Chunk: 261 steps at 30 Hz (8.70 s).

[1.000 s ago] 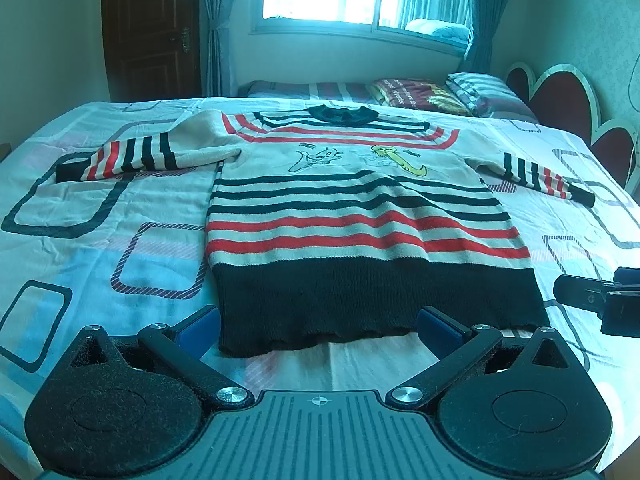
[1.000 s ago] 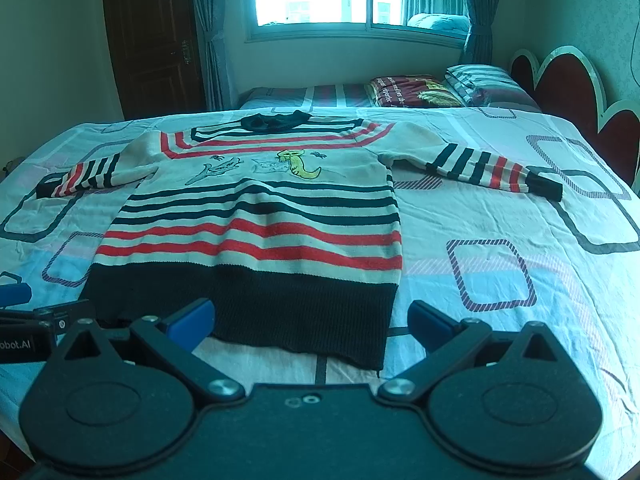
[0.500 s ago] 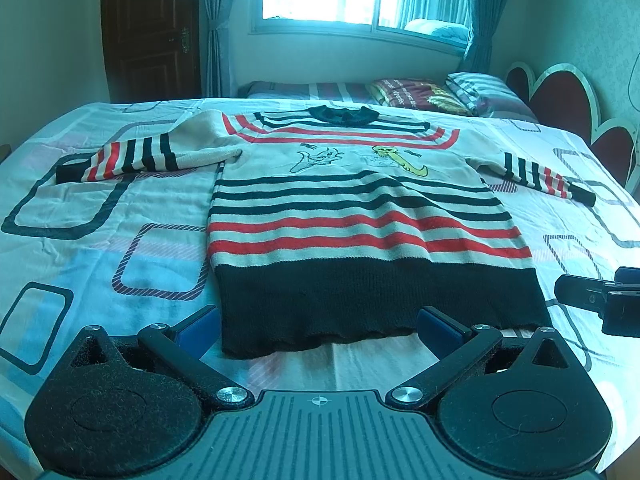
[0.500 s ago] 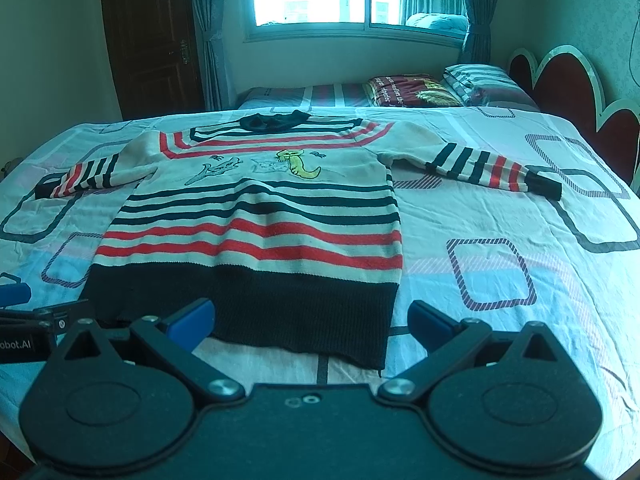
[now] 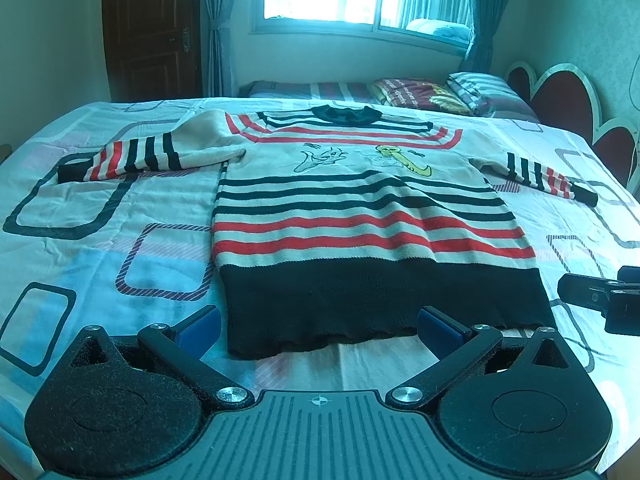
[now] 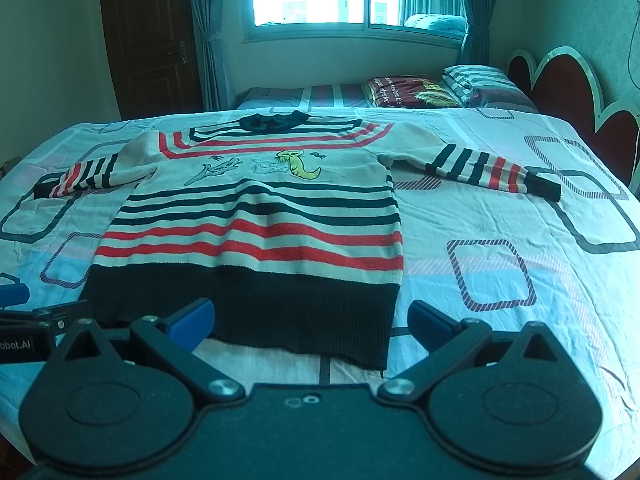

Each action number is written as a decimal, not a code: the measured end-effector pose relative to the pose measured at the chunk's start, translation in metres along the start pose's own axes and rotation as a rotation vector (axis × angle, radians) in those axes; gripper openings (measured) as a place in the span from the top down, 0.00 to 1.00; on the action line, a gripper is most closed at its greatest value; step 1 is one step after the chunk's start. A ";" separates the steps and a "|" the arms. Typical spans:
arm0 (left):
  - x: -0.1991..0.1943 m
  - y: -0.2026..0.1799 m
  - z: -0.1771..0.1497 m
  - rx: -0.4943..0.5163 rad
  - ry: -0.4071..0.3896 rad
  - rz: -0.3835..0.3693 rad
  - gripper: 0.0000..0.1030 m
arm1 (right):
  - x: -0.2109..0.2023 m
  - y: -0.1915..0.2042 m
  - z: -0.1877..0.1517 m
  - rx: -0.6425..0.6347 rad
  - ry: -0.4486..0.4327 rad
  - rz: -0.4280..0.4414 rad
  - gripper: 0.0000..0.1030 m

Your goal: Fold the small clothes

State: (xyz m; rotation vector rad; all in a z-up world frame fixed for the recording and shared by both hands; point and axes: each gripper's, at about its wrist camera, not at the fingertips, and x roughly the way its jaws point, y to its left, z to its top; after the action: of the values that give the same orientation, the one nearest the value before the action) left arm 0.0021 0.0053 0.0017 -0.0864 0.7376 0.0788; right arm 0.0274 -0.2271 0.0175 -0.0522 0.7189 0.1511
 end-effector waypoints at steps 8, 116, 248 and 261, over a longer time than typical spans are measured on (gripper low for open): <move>0.002 0.003 -0.001 -0.002 0.006 0.008 0.00 | 0.003 0.004 0.000 -0.007 0.006 0.005 0.01; 0.257 0.082 0.174 -0.195 -0.012 0.019 0.00 | 0.315 -0.011 0.169 0.022 -0.134 0.464 0.62; 0.250 0.168 0.127 -0.411 -0.135 0.022 0.21 | 0.277 -0.150 0.146 0.088 -0.086 0.193 0.79; 0.258 0.362 0.091 -0.991 -0.217 0.043 0.42 | 0.289 -0.182 0.146 0.365 -0.070 0.155 0.77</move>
State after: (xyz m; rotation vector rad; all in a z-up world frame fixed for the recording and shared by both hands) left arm 0.2162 0.3851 -0.1239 -0.9914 0.4262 0.4841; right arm 0.3651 -0.3582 -0.0641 0.3561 0.6716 0.1672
